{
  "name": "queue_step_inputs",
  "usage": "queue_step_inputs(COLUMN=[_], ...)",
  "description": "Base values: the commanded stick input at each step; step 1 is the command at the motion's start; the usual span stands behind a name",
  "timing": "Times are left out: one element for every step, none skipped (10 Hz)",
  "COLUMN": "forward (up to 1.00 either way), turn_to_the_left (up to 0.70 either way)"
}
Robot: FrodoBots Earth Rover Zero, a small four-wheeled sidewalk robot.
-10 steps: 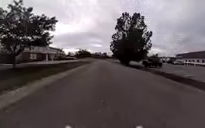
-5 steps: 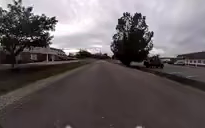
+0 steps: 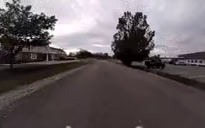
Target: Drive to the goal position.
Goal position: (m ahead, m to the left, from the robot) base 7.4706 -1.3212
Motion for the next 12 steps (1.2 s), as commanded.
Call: queue_step_inputs(forward=[0.70, 0.70, 0.70, 0.70, 0.70, 0.70, 0.70, 0.70, 0.70, 0.70, 0.70, 0.70], turn_to_the_left=[0.00, 0.00, 0.00, 0.00, 0.00, 0.00, 0.00, 0.00, 0.00, 0.00, 0.00, 0.00])
